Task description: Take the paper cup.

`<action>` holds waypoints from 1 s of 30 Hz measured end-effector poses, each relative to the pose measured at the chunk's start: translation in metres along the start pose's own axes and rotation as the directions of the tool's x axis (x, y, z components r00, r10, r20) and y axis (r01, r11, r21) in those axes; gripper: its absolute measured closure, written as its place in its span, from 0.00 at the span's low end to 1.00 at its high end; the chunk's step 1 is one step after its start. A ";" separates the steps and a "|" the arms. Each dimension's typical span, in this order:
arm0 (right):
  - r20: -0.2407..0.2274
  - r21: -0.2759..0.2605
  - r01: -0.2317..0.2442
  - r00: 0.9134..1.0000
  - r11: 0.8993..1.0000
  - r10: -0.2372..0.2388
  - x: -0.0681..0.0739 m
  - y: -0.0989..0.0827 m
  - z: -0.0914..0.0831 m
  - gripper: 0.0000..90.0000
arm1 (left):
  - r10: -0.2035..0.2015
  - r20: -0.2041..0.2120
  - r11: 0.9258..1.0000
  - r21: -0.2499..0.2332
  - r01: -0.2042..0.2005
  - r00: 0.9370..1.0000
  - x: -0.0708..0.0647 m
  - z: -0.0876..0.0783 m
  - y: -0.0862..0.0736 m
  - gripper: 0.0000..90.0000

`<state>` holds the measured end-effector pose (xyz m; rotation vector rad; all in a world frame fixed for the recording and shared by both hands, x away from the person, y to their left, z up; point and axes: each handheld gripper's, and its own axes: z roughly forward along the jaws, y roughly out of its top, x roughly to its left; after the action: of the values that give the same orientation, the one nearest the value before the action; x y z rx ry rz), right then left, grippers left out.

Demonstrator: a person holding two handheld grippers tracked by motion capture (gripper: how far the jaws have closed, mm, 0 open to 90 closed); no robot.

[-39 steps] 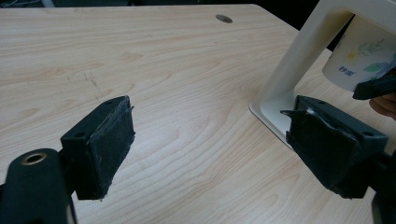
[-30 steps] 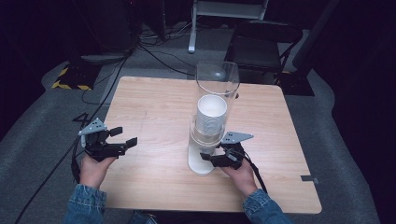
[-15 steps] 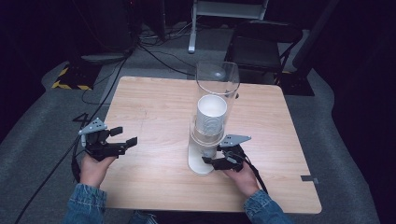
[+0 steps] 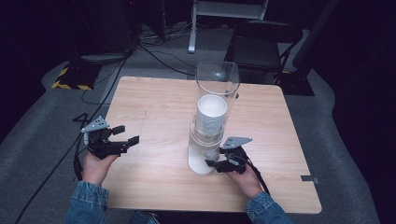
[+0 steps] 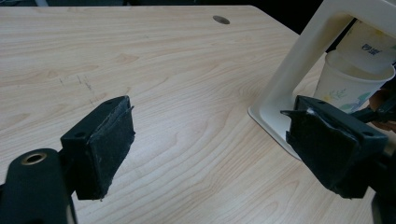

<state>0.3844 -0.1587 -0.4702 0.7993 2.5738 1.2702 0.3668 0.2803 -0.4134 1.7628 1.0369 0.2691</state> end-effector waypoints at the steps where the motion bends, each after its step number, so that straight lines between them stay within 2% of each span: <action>1: 0.006 0.007 -0.008 1.000 1.000 0.008 -0.002 -0.002 -0.002 0.40 | -0.001 0.003 1.000 0.003 0.001 1.000 0.000 0.001 0.001 0.17; 7: 0.028 0.015 -0.021 0.999 1.000 0.021 -0.006 -0.006 -0.008 0.40 | 0.008 0.012 1.000 0.003 -0.008 1.000 0.000 0.007 0.004 0.16; 12: 0.057 -0.004 -0.041 0.998 0.999 0.042 -0.012 -0.010 -0.020 0.40 | 0.009 0.026 1.000 0.007 -0.009 1.000 -0.001 0.013 0.007 0.17; 21: 0.123 -0.063 -0.103 0.986 0.993 0.110 -0.029 -0.017 -0.045 0.40 | 0.013 0.034 1.000 0.014 -0.014 0.999 -0.001 0.021 0.009 0.16; 22: 0.142 -0.076 -0.118 0.981 0.990 0.128 -0.034 -0.019 -0.049 0.40 | 0.016 0.033 1.000 0.015 -0.017 0.999 -0.001 0.022 0.009 0.16; 23: 0.142 -0.076 -0.118 0.981 0.990 0.128 -0.034 -0.019 -0.049 0.40 | 0.018 0.033 1.000 0.014 -0.019 0.999 -0.002 0.022 0.009 0.16; 26: 0.174 -0.093 -0.148 0.971 0.985 0.162 -0.043 -0.022 -0.057 0.40 | 0.015 0.033 1.000 0.020 -0.016 0.999 -0.002 0.022 0.009 0.16; 27: 0.198 -0.104 -0.174 0.961 0.979 0.192 -0.049 -0.025 -0.061 0.40 | 0.019 0.029 1.000 0.023 -0.019 0.999 -0.002 0.021 0.009 0.17; 28: 0.209 -0.111 -0.187 0.956 0.976 0.207 -0.053 -0.026 -0.063 0.40 | 0.019 0.029 1.000 0.023 -0.019 0.999 -0.002 0.021 0.009 0.17; 29: 0.209 -0.111 -0.187 0.956 0.976 0.207 -0.053 -0.026 -0.063 0.40 | 0.018 0.027 1.000 0.022 -0.019 0.999 -0.002 0.021 0.008 0.17; 30: 0.236 -0.120 -0.214 0.942 0.969 0.237 -0.059 -0.029 -0.067 0.40 | 0.020 0.025 1.000 0.021 -0.020 0.999 -0.001 0.021 0.008 0.16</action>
<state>0.3985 -0.2501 -0.4559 1.1812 2.2594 1.2460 0.3828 0.2648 -0.4156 1.7921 1.0083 0.2492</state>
